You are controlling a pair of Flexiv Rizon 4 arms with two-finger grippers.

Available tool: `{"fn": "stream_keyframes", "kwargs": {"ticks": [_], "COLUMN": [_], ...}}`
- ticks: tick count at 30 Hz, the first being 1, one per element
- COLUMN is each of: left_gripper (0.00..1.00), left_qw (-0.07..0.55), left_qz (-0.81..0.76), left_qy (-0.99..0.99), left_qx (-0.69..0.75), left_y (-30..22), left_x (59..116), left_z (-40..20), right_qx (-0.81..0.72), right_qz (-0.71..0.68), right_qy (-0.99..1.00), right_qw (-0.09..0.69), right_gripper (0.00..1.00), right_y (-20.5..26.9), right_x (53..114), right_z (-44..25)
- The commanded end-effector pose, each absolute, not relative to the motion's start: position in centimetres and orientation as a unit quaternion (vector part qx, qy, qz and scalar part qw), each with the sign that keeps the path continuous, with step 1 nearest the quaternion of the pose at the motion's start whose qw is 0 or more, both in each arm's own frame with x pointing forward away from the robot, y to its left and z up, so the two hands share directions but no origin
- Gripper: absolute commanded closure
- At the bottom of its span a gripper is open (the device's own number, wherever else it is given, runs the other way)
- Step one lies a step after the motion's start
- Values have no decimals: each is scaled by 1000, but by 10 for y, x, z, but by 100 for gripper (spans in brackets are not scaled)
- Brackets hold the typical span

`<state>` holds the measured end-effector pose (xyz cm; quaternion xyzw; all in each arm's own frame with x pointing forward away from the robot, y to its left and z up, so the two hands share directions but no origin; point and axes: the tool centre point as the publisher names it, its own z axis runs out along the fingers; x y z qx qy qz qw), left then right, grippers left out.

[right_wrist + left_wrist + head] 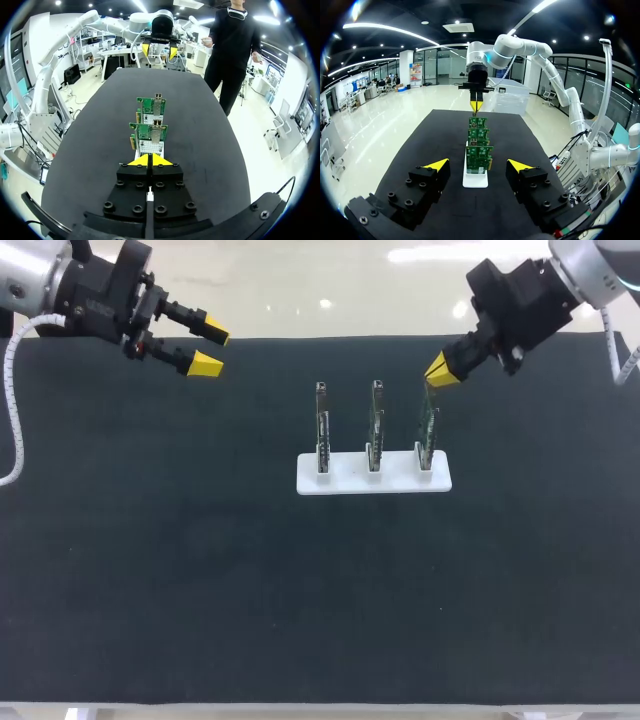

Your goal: Pick up the optical module with the left hand, and insert it into the network port with the right hand.

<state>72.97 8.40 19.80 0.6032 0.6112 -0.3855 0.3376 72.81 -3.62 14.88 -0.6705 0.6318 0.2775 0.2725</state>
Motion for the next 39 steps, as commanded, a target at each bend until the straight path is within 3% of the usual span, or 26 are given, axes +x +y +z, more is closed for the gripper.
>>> {"fn": "stream_keyframes", "kwargs": {"ticks": [1,14,38,39], "left_gripper": [0,0,0,0], "left_qw": [336,336,336,336], "left_qz": [-385,-385,-385,-385], "left_qy": [612,612,612,612], "left_qx": [604,604,604,604], "left_y": [83,83,83,83], "left_x": [731,731,731,731], "left_z": [198,198,198,198], "right_qx": [-670,-668,-681,-687], "right_qz": [277,273,279,277], "right_qy": [632,633,625,619], "right_qw": [274,279,263,261], "right_gripper": [100,100,100,79], "right_y": [-35,-34,-50,-51], "right_x": [727,726,727,727], "right_z": [144,136,190,193]}}
